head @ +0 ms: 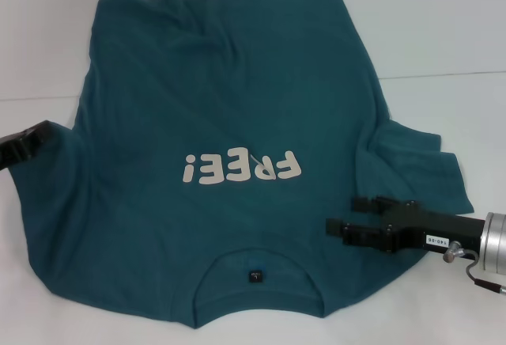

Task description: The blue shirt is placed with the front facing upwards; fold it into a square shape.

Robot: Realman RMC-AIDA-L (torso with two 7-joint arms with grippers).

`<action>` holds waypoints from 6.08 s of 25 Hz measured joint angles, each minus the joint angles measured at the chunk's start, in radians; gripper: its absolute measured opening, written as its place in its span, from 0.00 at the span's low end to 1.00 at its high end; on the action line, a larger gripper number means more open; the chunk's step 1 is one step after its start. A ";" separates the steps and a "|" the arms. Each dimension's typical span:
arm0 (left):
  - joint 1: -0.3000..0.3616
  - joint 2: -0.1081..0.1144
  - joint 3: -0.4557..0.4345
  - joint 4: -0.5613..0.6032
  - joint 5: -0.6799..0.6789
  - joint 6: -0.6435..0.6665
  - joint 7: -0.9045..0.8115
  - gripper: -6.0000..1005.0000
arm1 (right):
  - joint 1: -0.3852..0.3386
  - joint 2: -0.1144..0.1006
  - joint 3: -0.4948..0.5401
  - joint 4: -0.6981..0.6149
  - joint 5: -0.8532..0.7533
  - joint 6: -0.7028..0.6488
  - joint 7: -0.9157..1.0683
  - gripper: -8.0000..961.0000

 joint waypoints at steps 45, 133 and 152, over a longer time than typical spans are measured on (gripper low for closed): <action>-0.053 -0.050 0.007 -0.117 -0.025 -0.036 0.073 0.58 | 0.004 0.000 0.000 0.022 0.003 0.002 -0.009 0.96; 0.025 -0.065 0.153 -0.070 -0.004 -0.001 0.580 0.01 | 0.005 0.000 -0.003 0.020 0.008 -0.008 0.001 0.96; -0.057 -0.071 0.186 -0.212 -0.004 0.001 0.523 0.08 | 0.002 0.000 -0.005 0.023 0.002 -0.009 -0.006 0.96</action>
